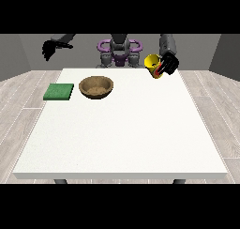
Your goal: Pick the cup and pour the ball into the bowl, then pick the bowl and place it on the pad
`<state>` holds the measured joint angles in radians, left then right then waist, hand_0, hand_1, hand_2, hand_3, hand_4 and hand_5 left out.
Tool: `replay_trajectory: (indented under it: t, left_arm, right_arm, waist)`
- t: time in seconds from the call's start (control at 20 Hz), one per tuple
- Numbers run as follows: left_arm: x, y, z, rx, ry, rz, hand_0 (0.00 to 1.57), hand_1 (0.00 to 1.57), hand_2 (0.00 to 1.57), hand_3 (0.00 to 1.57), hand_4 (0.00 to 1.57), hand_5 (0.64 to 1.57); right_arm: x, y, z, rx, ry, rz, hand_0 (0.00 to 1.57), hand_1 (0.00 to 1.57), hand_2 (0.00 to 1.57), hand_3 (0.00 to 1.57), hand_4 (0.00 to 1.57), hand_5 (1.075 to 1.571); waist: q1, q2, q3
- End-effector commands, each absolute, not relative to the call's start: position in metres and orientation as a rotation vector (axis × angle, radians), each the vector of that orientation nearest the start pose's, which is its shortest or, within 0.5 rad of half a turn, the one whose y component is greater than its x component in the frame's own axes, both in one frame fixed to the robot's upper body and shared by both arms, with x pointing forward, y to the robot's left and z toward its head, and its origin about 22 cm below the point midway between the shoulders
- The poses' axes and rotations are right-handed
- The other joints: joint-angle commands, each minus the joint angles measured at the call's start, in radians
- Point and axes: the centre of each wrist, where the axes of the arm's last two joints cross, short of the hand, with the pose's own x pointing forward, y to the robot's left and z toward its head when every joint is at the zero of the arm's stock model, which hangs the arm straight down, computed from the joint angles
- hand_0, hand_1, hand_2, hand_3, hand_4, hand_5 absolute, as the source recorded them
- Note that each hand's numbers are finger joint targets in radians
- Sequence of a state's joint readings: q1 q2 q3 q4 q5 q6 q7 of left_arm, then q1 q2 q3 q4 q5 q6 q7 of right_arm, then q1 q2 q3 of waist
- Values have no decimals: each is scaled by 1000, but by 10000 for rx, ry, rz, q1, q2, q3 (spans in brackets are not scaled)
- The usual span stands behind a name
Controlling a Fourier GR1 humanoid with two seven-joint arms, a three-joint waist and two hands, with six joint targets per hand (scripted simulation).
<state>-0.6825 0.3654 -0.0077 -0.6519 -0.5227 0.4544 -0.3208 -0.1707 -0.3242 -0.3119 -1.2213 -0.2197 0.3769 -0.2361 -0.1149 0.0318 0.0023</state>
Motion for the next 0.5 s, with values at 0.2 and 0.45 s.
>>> replay_trajectory:
  t: [0.2,0.45]
  left_arm:
    - [409,231,36,10795,-16067,-7499,1490,1490,1571,1571,1512,1267]
    - [423,191,59,12429,-15525,-9185,1516,1516,1571,1571,1571,1211]
  right_arm:
    - [263,-387,-7,664,-16824,448,0,0,0,0,0,1569]
    - [278,-381,-1,752,-16738,617,0,0,0,0,0,1570]
  waist:
    - [-257,-330,-17]
    - [-345,-700,-11]
